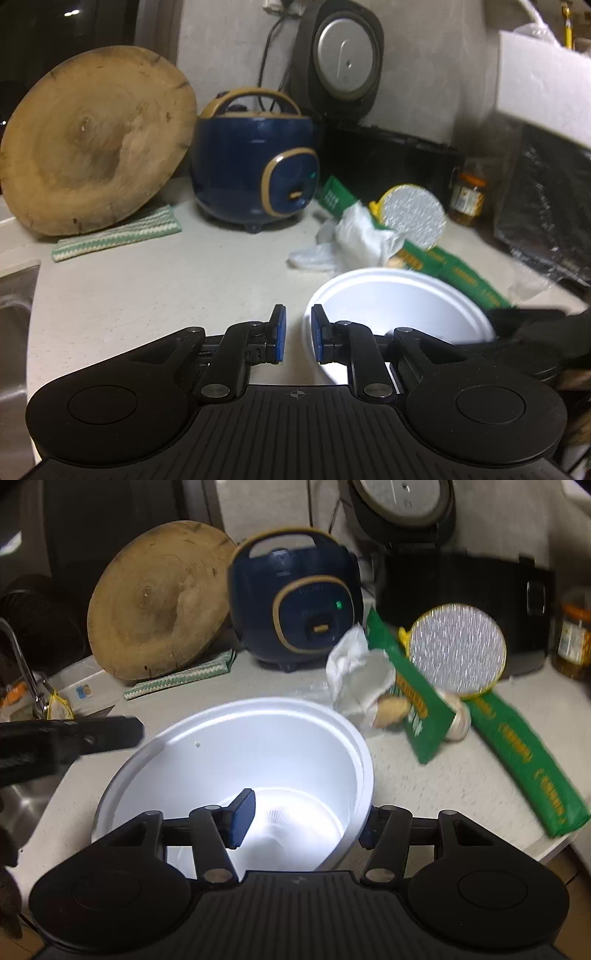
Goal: Collect trash
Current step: 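Move the left gripper to the white printed bowl and grasp its rim, then grasp the crumpled white tissue with the right gripper while the left gripper holds the bowl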
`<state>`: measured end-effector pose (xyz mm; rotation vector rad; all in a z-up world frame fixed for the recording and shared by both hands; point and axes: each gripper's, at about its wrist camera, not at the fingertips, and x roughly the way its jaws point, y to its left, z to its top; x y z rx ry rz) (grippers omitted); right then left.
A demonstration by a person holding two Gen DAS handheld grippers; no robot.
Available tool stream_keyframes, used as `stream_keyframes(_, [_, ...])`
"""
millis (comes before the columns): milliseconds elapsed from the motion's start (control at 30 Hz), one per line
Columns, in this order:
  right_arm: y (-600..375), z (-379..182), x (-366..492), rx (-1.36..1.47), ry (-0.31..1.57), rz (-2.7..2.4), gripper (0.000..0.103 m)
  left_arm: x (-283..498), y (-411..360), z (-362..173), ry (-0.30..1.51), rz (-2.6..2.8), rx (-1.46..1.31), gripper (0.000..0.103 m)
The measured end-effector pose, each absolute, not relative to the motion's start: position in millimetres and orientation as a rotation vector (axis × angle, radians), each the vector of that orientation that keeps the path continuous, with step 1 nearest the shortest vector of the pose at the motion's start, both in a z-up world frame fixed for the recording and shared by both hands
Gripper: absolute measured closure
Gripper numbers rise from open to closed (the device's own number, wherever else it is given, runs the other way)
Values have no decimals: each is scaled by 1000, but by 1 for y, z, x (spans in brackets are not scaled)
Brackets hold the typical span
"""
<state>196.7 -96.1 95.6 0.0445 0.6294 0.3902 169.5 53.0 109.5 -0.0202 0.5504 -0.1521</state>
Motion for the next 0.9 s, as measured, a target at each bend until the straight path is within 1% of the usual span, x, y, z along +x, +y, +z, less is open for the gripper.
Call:
stream_keyframes(100, [-110,110,192,26,564,348,47,174,58,105,554,-145,-22,84])
stream_keyframes(200, [-135,126,194,75,524,303,40,183,62,103,558,-155,-50,84])
stream_keyframes(233, [-143,129,196,94,517,292,38,185,64,102,559,-166,-64,80])
stream_keyframes(267, [-152,133,198,116,512,286,37,188,65,100,560,-176,-78,81])
stream_keyframes(400, [-183,139,205,185,487,214,37,191,68,97,554,-208,-109,81])
stream_keyframes(500, [-195,134,211,246,530,230,37,194,75,99,582,-264,-186,81])
stream_keyframes(600, [-184,123,210,236,574,305,37,199,78,99,618,-305,-239,81])
stream_keyframes(667, [-169,116,210,207,599,350,43,199,78,98,638,-313,-251,81])
stream_keyframes(733, [-154,109,209,183,635,397,57,198,75,96,646,-321,-233,81])
stream_keyframes(800, [-142,101,209,156,663,425,64,198,70,91,669,-318,-193,81])
stream_keyframes(833, [-137,98,209,146,672,435,66,199,66,88,682,-309,-178,81])
stream_keyframes(900, [-128,94,206,136,684,455,67,202,60,78,718,-302,-143,80])
